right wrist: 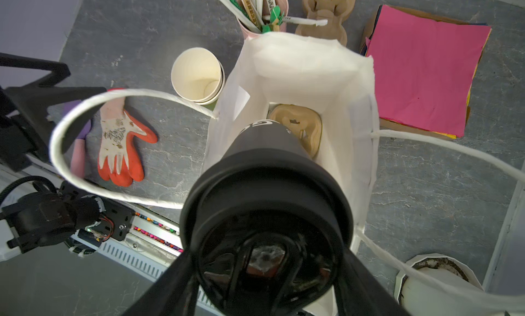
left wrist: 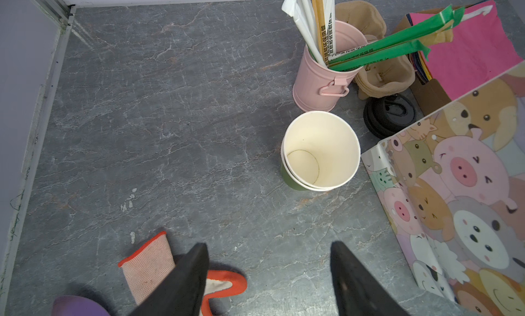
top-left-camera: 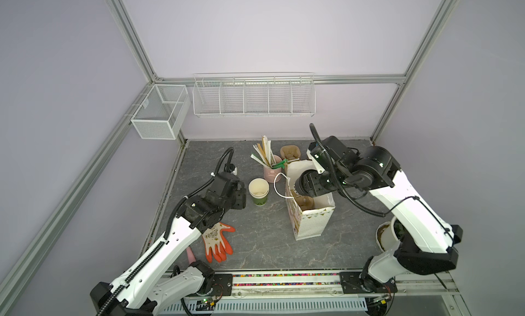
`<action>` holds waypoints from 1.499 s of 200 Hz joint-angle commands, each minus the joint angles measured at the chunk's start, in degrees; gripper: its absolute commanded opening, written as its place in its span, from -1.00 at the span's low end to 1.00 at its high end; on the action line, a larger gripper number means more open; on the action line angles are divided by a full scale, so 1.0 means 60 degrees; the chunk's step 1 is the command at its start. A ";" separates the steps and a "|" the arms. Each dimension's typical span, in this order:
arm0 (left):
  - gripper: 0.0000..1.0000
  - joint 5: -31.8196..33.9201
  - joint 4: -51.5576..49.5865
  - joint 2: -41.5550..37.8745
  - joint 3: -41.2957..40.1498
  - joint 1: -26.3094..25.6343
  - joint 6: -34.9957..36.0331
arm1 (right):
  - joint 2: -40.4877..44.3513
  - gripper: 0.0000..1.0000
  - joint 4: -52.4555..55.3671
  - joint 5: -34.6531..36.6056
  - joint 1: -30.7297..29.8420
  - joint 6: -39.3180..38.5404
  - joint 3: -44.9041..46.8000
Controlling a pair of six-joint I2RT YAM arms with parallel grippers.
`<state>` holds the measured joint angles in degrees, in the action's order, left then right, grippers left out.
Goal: Pack a coffee takeout order
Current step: Place the coffee cup in the cup tray.
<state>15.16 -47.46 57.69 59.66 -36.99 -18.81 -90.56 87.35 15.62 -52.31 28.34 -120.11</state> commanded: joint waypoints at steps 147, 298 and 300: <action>0.38 -0.0039 -0.0150 -0.0131 -0.0048 0.0070 0.0058 | -0.0826 0.38 0.0305 -0.0215 0.0492 0.0509 0.2106; 0.38 -0.0133 -0.0153 -0.0087 -0.0041 0.0072 0.0058 | -0.1316 0.38 -0.0280 -0.1495 0.1029 0.1067 0.2938; 0.38 -0.0126 -0.0148 -0.0099 -0.0041 0.0072 0.0058 | -0.1324 0.38 -0.0281 -0.1491 0.1036 0.1082 0.2946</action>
<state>14.94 -47.46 57.65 59.66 -36.75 -18.81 -97.76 85.06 7.55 -46.52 33.39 -103.15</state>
